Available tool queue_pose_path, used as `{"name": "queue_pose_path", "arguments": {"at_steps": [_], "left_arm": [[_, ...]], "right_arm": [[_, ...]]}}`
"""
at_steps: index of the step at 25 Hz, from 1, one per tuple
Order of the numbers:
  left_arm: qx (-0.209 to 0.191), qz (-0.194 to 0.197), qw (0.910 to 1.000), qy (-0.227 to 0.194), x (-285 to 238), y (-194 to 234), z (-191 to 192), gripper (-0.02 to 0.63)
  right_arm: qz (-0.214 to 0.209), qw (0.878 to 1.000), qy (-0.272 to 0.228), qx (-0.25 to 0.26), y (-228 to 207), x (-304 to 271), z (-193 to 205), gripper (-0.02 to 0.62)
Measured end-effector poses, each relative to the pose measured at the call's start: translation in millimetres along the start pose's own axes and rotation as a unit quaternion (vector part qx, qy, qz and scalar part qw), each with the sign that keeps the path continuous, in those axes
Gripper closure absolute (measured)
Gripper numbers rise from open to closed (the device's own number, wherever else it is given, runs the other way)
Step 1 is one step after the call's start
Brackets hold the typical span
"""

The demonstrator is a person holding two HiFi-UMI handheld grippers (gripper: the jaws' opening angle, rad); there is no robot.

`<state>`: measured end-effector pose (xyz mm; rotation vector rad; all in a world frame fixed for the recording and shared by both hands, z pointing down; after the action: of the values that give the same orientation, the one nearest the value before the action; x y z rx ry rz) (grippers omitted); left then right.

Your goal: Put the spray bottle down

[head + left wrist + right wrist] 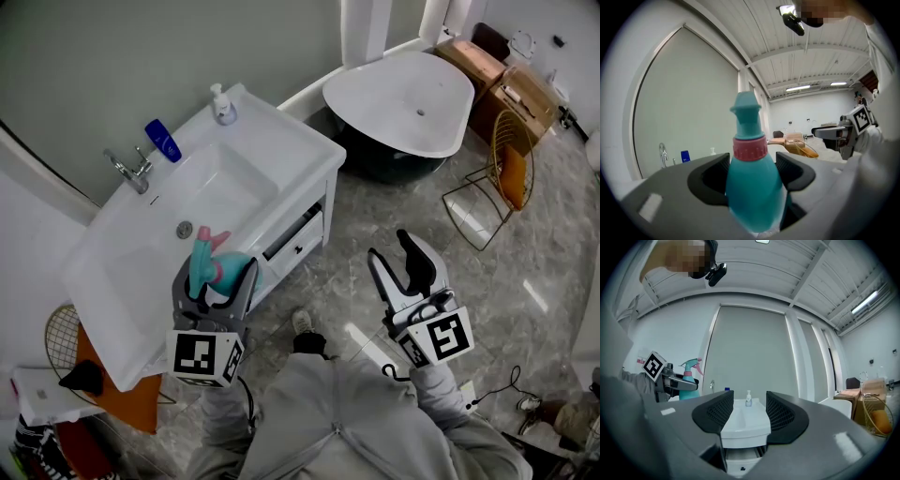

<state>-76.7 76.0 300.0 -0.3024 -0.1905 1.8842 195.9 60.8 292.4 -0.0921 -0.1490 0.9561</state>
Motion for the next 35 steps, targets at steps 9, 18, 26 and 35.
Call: {"name": "queue_pose_path", "arguments": {"at_steps": [9, 18, 26, 35], "left_arm": [[-0.007, 0.021, 0.9997, -0.004, -68.2, 72.5, 12.8, 0.245], [-0.003, 0.036, 0.9993, -0.003, -119.1, 125.5, 31.7, 0.245], [0.008, 0.029, 0.9995, 0.006, -153.5, 150.9, 48.0, 0.245], [0.015, 0.006, 0.9996, 0.022, -196.7, 168.6, 61.3, 0.245]], "right_arm": [[0.015, 1.000, -0.010, 0.007, -2.2, -96.0, 1.4, 0.380], [0.022, 1.000, -0.001, 0.011, 3.0, -162.4, 11.1, 0.379], [0.014, 1.000, 0.008, 0.018, -8.3, -207.2, 14.7, 0.380], [-0.015, 1.000, 0.017, 0.019, -37.2, -260.5, 18.3, 0.379]]}}
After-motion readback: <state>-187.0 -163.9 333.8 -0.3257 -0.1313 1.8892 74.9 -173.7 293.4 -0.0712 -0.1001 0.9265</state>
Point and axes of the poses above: the fingertips, and each gripper's own axes: x backward along the fingers, y to its left, z out of its underside, the point moved 4 cm from there along x, backward along the fingers, and after that the axes turned 8 degrees about -x, right-handed, at the moved point
